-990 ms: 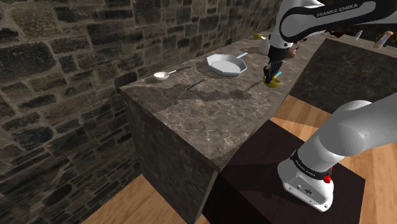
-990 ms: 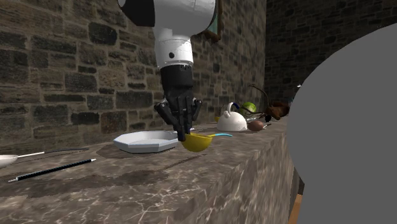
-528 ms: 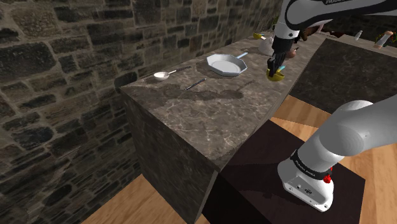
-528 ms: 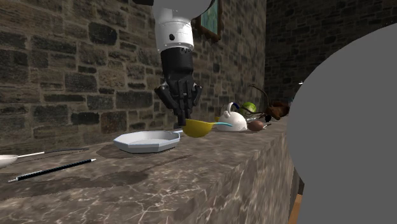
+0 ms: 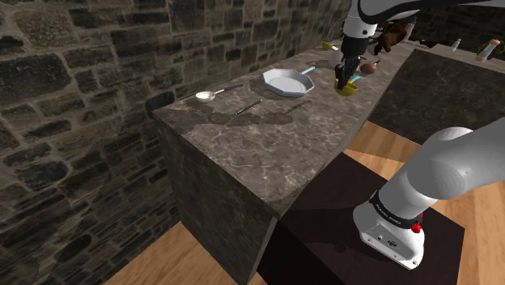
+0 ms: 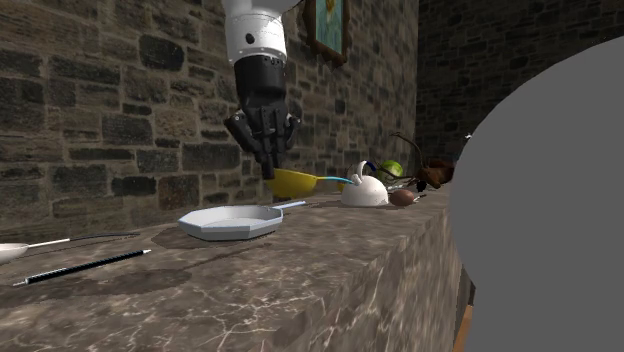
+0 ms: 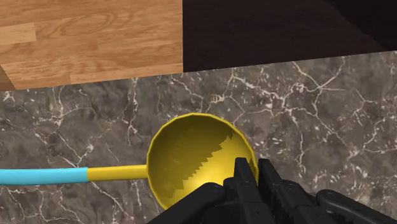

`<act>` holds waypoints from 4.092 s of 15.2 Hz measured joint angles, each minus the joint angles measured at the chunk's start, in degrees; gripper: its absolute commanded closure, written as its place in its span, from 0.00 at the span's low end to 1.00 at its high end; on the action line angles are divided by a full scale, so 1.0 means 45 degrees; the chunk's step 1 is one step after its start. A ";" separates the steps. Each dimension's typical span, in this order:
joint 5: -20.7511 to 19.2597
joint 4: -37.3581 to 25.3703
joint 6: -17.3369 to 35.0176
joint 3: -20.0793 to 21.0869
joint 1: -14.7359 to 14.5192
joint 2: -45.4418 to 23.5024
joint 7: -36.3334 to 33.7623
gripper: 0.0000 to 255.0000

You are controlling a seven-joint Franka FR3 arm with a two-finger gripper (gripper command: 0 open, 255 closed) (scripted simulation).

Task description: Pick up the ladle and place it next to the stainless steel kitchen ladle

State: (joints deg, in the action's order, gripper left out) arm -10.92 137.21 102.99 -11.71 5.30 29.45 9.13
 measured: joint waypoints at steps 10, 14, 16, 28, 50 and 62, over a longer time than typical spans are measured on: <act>0.1192 -0.3165 0.0068 0.1309 -0.1158 -0.3457 -0.1819 1.00; 0.1511 -0.5005 -0.0104 0.1776 -0.1559 -0.5186 -0.2545 1.00; 0.1609 -0.5899 -0.0285 0.1963 -0.1728 -0.5921 -0.2861 1.00; 0.1757 -0.7416 0.0372 0.2321 -0.2089 -0.8139 -0.3578 1.00; 0.1726 -0.5773 0.2745 0.2316 -0.2079 -0.8865 -0.3695 0.00; 0.1755 -0.6972 0.1238 0.2345 -0.2118 -0.8549 -0.3676 0.00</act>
State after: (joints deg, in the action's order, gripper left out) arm -3.03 105.83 108.56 -1.16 -4.23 -9.02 -7.41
